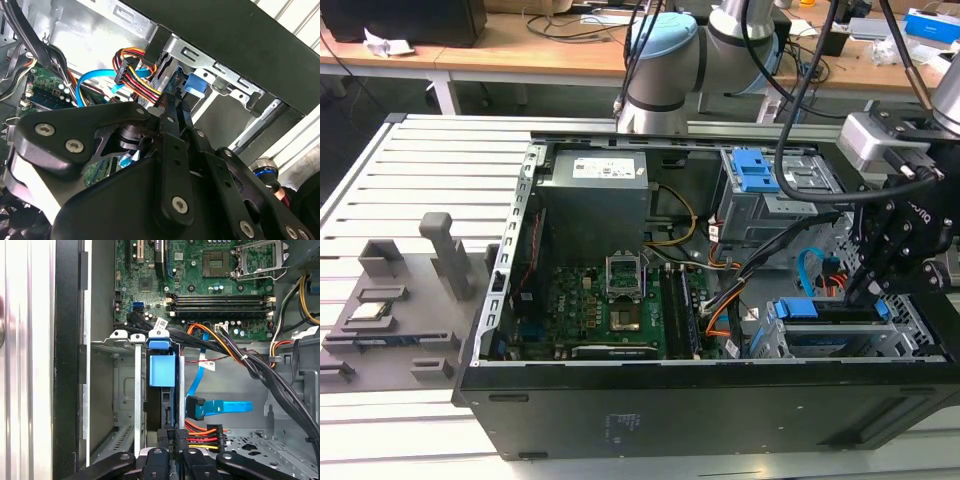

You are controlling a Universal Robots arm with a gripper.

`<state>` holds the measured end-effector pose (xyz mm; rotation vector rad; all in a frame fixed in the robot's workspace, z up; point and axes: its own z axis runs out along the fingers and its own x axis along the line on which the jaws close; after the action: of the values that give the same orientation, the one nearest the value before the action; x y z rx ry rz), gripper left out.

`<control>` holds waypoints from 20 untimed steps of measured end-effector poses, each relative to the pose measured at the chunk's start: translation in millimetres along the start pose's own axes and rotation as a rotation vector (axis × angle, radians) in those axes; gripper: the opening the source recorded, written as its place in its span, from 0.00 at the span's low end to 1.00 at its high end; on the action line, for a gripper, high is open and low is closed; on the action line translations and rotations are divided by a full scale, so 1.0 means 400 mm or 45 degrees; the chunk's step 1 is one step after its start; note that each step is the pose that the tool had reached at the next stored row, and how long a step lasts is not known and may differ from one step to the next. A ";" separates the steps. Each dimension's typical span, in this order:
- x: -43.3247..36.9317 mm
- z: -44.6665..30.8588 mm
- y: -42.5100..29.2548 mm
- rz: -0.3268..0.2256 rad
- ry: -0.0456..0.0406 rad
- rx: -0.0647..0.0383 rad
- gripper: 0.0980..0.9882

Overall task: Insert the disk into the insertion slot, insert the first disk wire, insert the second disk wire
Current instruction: 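Insert the first disk wire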

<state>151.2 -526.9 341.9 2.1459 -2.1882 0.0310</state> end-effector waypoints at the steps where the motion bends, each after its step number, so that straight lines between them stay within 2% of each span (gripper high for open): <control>1: 0.000 0.001 -0.001 0.000 0.000 0.000 0.08; 7: 0.000 0.002 -0.004 0.000 0.000 0.000 0.08; 20: -0.002 0.021 -0.005 0.000 0.001 0.000 0.08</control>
<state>152.8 -526.9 333.5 2.1453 -2.1876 0.0322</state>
